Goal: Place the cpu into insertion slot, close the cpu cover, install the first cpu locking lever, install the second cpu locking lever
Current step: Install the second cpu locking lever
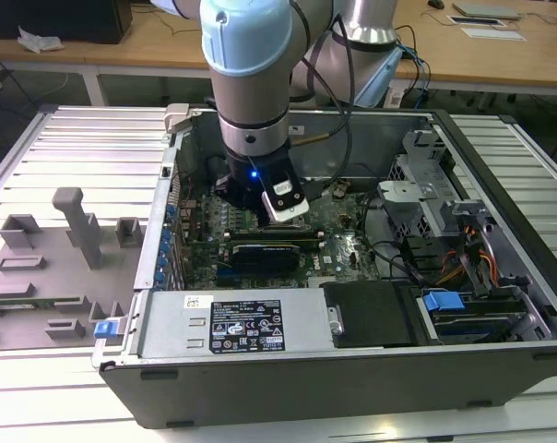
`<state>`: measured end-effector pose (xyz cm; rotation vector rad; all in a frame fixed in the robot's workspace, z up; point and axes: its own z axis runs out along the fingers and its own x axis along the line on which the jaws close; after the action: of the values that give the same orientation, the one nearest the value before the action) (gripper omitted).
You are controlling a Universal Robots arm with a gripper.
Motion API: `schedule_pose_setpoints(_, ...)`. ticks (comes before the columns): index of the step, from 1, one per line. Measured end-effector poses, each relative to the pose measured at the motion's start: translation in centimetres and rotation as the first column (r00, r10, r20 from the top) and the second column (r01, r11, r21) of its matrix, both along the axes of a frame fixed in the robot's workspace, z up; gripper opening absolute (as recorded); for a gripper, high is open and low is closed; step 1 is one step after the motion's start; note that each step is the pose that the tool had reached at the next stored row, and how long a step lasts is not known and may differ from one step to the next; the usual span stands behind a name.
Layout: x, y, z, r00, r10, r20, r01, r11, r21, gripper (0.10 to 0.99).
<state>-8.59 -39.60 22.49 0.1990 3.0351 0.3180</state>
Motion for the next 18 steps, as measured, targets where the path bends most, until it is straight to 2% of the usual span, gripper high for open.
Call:
schedule_pose_setpoints(2,-0.08,-0.43,-0.31,1.0000,0.000,0.0000,0.000,0.9999,0.016,0.106)
schedule_pose_setpoints(4,-0.09,-0.45,-0.68,1.0000,0.000,0.0001,0.000,0.9996,0.027,0.106)
schedule_pose_setpoints(7,-0.19,-0.46,-1.15,1.0000,0.000,0.0000,0.000,0.9994,0.034,0.106)
schedule_pose_setpoints(9,-0.71,-0.45,-1.55,1.0000,0.000,0.0001,0.000,0.9993,0.037,0.106)
schedule_pose_setpoints(11,-0.91,-0.41,-1.73,1.0000,0.000,0.0001,0.000,0.9993,0.039,0.106)
schedule_pose_setpoints(12,-1.01,-0.38,-1.88,1.0000,0.000,-0.0001,0.000,0.9991,0.043,0.106)
schedule_pose_setpoints(18,-1.14,0.00,-2.46,1.0000,0.000,0.0000,0.000,0.9984,0.057,0.106)
